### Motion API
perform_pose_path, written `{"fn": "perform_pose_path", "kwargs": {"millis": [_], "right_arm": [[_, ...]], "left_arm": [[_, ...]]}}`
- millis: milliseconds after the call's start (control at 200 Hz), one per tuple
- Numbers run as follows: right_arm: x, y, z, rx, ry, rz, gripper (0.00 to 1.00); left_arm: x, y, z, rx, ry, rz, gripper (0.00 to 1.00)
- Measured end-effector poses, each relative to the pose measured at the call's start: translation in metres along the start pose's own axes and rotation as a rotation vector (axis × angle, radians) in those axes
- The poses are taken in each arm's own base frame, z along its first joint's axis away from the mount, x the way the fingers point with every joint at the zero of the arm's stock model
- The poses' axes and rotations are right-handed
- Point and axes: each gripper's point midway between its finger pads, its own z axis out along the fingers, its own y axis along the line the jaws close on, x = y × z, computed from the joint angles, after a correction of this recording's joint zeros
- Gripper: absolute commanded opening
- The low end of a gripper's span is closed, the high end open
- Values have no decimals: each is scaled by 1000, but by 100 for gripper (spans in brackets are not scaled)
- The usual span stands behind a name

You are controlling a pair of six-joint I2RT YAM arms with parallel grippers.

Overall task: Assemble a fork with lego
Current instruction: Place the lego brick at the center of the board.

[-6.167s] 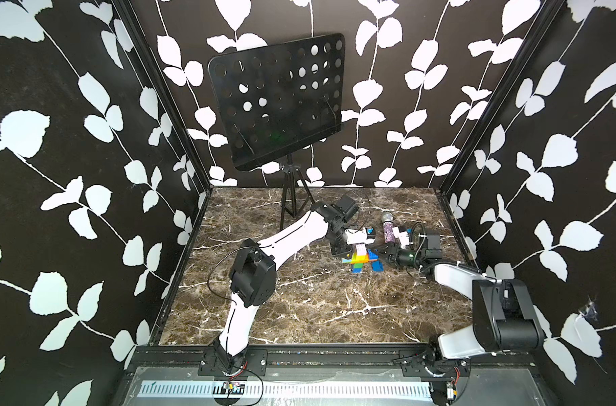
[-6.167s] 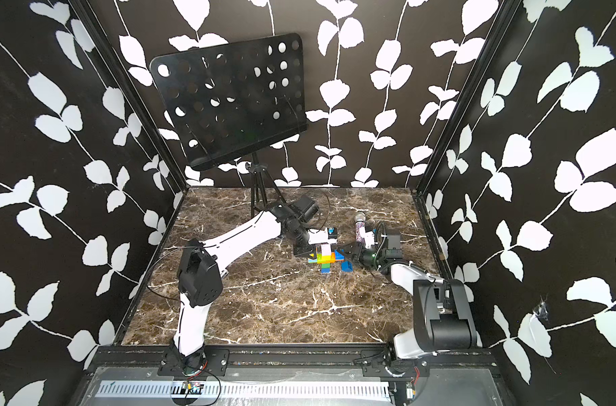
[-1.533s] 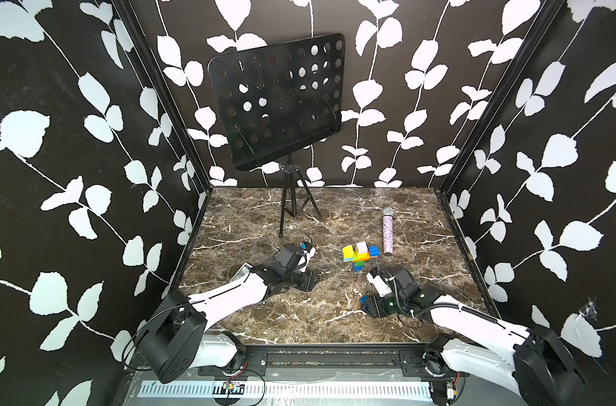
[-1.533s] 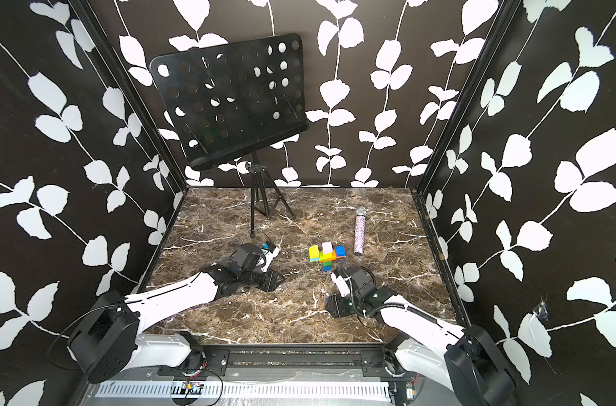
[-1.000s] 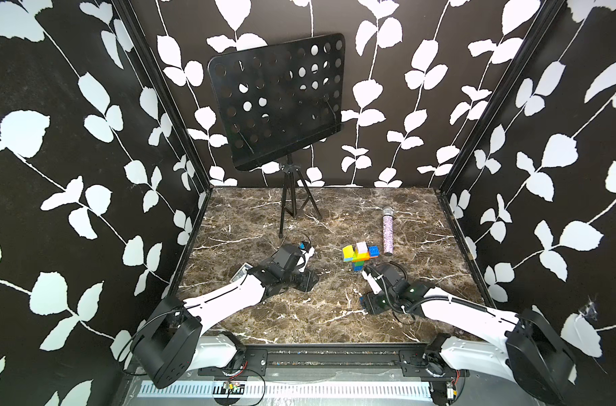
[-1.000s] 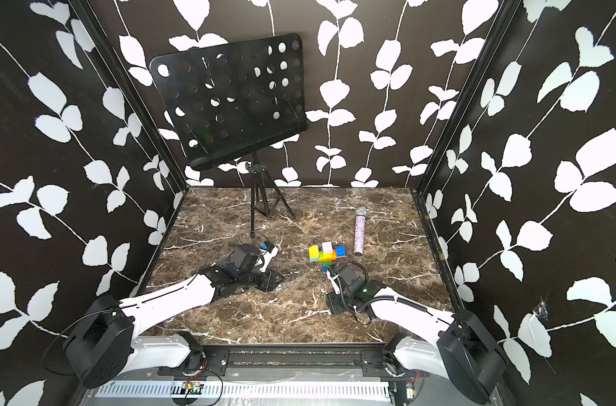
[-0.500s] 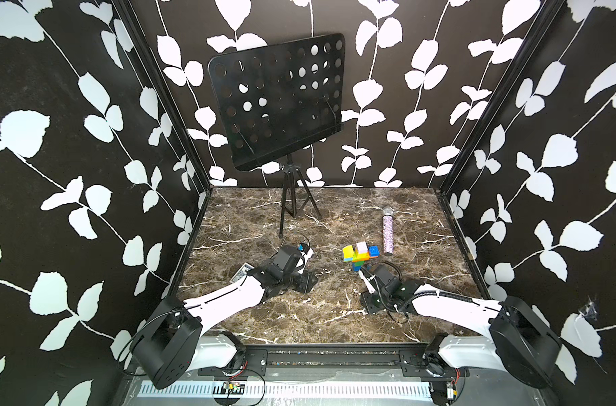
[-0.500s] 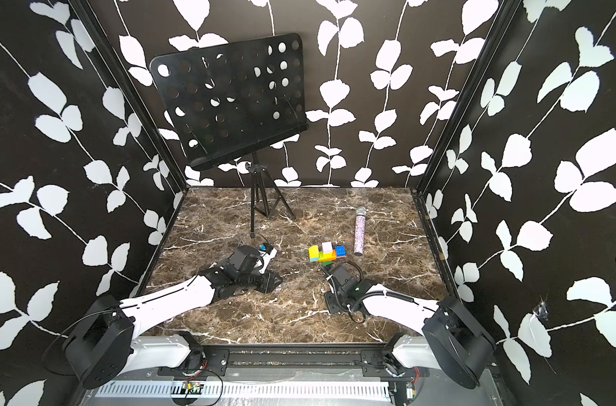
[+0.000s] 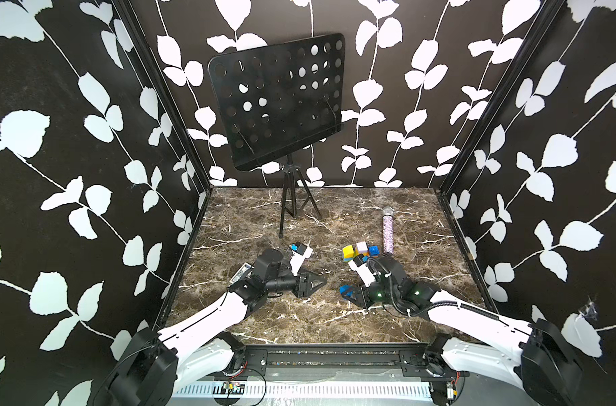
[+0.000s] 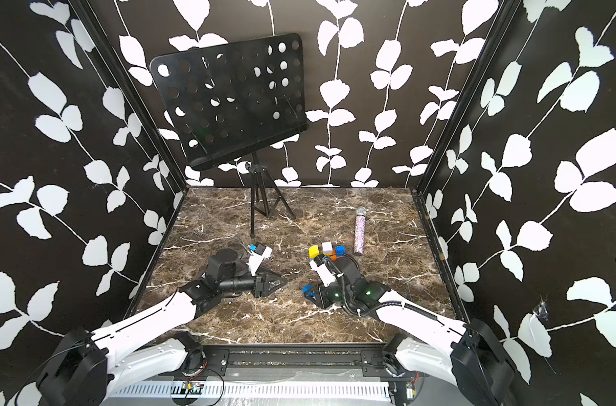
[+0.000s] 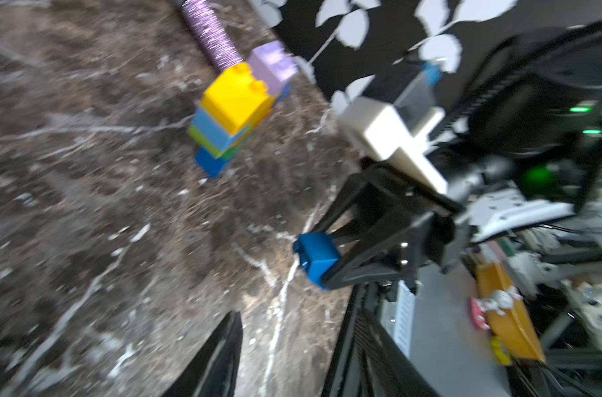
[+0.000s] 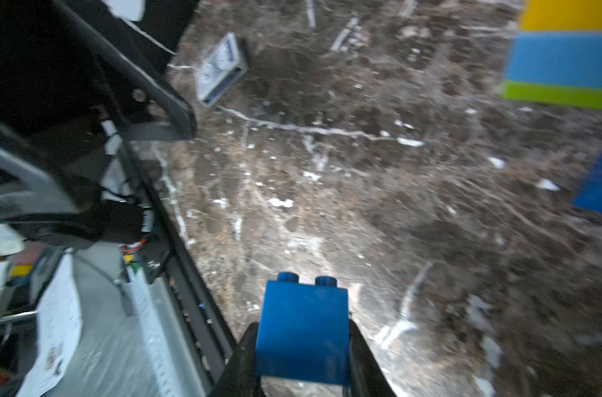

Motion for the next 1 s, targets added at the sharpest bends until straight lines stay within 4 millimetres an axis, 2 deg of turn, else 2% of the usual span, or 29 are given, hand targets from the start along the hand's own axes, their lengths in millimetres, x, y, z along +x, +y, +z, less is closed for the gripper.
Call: {"fn": "perform_pose_path", "kwargs": {"millis": [90, 170, 335, 425, 625, 995], "right_arm": [[-6, 22, -1, -117, -12, -22, 24], [-13, 40, -5, -210, -29, -39, 25], [-23, 66, -13, -343, -49, -76, 25], [-28, 77, -18, -390, -51, -95, 25], [-29, 85, -23, -435, -38, -101, 25], [-27, 86, -30, -480, -14, -89, 24]], "left_arm": [[-11, -29, -7, 121, -34, 75, 53], [-12, -45, -11, 195, -28, 120, 53], [-4, -57, -10, 294, 29, 135, 50], [-1, -58, -8, 319, 59, 141, 44], [-5, -61, -4, 363, 81, 153, 37], [-3, -68, -4, 429, 133, 161, 39]]}}
